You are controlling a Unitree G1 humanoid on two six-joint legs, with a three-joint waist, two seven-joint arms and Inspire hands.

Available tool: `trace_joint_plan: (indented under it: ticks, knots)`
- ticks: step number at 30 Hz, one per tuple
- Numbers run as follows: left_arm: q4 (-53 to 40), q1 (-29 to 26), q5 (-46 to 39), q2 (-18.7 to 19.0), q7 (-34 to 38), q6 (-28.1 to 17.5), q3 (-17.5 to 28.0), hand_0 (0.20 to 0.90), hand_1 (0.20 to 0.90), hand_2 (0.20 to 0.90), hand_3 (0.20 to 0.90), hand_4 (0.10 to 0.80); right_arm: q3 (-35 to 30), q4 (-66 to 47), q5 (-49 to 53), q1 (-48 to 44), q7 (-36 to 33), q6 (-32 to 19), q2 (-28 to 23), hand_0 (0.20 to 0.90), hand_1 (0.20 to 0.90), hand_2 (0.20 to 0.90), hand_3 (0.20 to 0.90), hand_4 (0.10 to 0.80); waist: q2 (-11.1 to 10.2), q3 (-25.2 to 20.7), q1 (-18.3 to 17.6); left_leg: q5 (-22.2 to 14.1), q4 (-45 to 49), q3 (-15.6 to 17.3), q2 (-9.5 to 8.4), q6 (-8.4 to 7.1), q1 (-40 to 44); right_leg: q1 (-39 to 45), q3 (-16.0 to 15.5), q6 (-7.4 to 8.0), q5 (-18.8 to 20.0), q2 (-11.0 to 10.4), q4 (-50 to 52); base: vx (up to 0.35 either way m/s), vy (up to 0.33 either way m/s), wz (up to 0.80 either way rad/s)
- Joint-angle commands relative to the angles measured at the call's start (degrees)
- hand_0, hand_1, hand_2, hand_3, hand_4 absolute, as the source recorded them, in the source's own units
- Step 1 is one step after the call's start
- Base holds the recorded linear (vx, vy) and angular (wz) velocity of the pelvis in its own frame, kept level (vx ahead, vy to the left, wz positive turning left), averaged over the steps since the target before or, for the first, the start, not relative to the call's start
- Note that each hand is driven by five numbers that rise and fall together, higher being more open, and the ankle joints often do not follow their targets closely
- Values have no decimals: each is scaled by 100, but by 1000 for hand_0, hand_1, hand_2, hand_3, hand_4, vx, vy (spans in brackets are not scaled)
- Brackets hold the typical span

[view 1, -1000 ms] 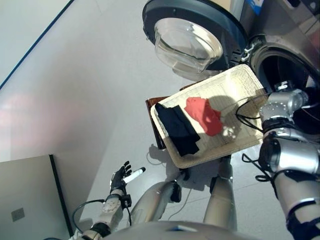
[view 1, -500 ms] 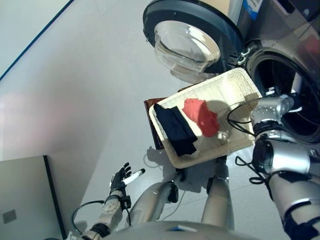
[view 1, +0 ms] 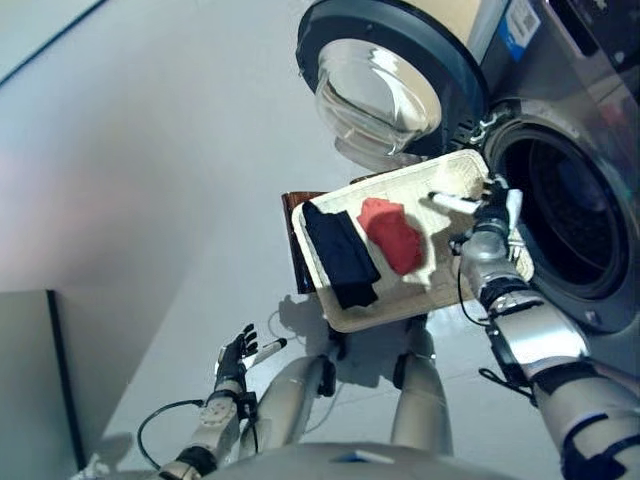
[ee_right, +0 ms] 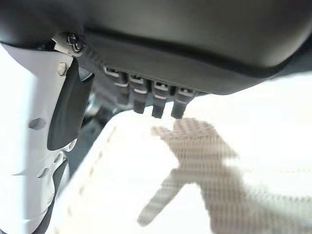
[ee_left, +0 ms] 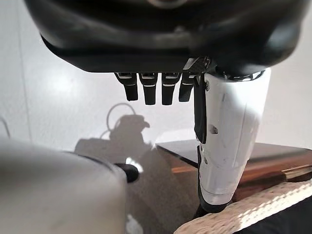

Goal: Pick up the clothes and place them into the washing machine

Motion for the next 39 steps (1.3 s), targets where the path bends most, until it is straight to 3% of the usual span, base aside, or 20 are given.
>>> trace_joint_plan:
  ticks: [1,9,23,27,32,39]
  knots:
    - [104,173,168,492,211,-222,393,900,900,900,900,800,516,-121,-1031,-532,-120,25,-361,900,900,900,900,800,168,91,162,558,-283,-433,350,-652,-350,444,-237,24,-612,179,460,-9,-32,11]
    - [-241,141,272,582,308,-220,408,900,900,900,900,800,881,648,-1944,-807,-412,506,-116,900,900,900,900,800,48,231,331,613,-228,-618,330,-638,-452,451,-421,14,-614,142,495,-12,-21,17]
    - [-774,101,337,773,486,-194,570,900,900,900,900,800,627,732,-1651,-865,-461,559,-83,900,900,900,900,800,45,492,610,473,214,-809,192,-599,-795,215,-647,-26,-867,29,1032,3,1,13]
    - [-938,78,317,803,500,-185,626,900,900,900,900,800,655,746,-1628,-952,-489,566,-55,900,900,900,900,800,52,570,681,46,868,-879,164,-570,-1119,-74,-630,-40,-1328,39,1729,65,-9,14]
    - [-1030,-10,348,774,541,-98,645,900,900,900,900,800,762,947,-1703,-1055,-569,674,-28,900,900,900,900,800,121,690,781,-444,2041,-984,47,-409,-1730,-619,-598,-187,-1919,9,2983,4,16,11]
    - [-1399,-39,425,741,618,-18,600,900,900,900,900,800,869,1397,-2077,-1175,-652,1078,-51,900,900,900,900,800,263,710,943,-616,2475,-1064,-53,-348,-2134,-983,-624,-253,-2228,-88,3600,29,4,21]
